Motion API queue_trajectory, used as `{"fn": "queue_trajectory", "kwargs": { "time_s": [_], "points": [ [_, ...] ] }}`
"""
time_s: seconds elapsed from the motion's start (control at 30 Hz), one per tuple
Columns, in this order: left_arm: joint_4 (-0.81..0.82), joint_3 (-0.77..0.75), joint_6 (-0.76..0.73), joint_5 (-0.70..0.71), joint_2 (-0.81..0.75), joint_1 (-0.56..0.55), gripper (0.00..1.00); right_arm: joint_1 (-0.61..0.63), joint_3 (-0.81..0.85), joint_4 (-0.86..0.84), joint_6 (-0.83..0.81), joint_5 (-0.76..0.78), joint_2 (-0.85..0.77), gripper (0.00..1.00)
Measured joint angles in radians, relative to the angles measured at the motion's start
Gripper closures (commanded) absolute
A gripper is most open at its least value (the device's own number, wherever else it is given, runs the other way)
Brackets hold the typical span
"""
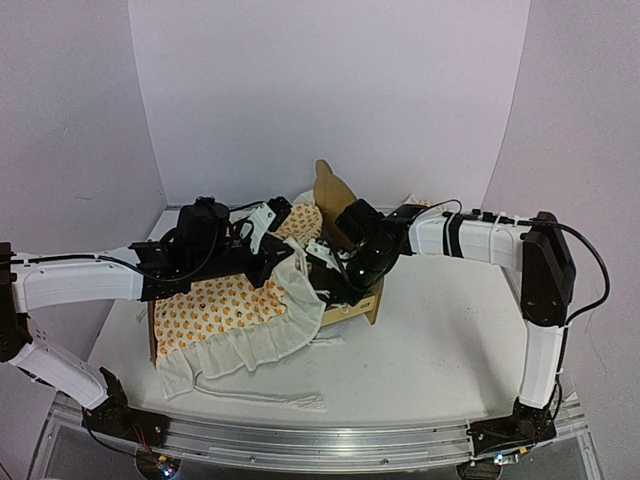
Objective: Set up the pet bed
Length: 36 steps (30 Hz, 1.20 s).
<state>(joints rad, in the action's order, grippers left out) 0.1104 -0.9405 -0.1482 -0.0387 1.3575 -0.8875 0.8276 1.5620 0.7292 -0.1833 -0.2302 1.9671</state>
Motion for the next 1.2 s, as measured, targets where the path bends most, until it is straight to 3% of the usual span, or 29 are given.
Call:
{"fn": "queue_trajectory", "kwargs": {
  "time_s": [0.13, 0.17, 0.3, 0.53, 0.67, 0.93, 1.2],
  "points": [
    [0.007, 0.026, 0.01, -0.003, 0.004, 0.021, 1.0, 0.0, -0.006, -0.01, -0.029, -0.03, -0.001, 1.0],
    [0.016, 0.034, 0.016, -0.006, 0.006, 0.027, 1.0, 0.0, -0.001, -0.004, -0.035, -0.034, 0.0, 0.96],
    [0.026, 0.072, 0.031, -0.016, 0.007, 0.041, 1.0, 0.0, 0.064, 0.063, -0.056, -0.046, 0.014, 0.72],
    [0.055, 0.1, 0.046, -0.051, 0.007, 0.052, 1.0, 0.0, 0.144, 0.212, -0.155, -0.102, -0.016, 0.18],
    [0.074, 0.122, 0.049, -0.068, 0.007, 0.065, 1.0, 0.0, 0.144, 0.275, -0.282, -0.148, -0.048, 0.06],
    [0.104, 0.138, 0.053, -0.106, 0.007, 0.079, 1.0, -0.001, 0.129, 0.35, -0.698, -0.204, -0.064, 0.02],
    [0.127, 0.138, 0.064, -0.135, 0.006, 0.084, 1.0, -0.011, 0.293, 0.435, -0.824, -0.197, 0.082, 0.02]
  ]
}}
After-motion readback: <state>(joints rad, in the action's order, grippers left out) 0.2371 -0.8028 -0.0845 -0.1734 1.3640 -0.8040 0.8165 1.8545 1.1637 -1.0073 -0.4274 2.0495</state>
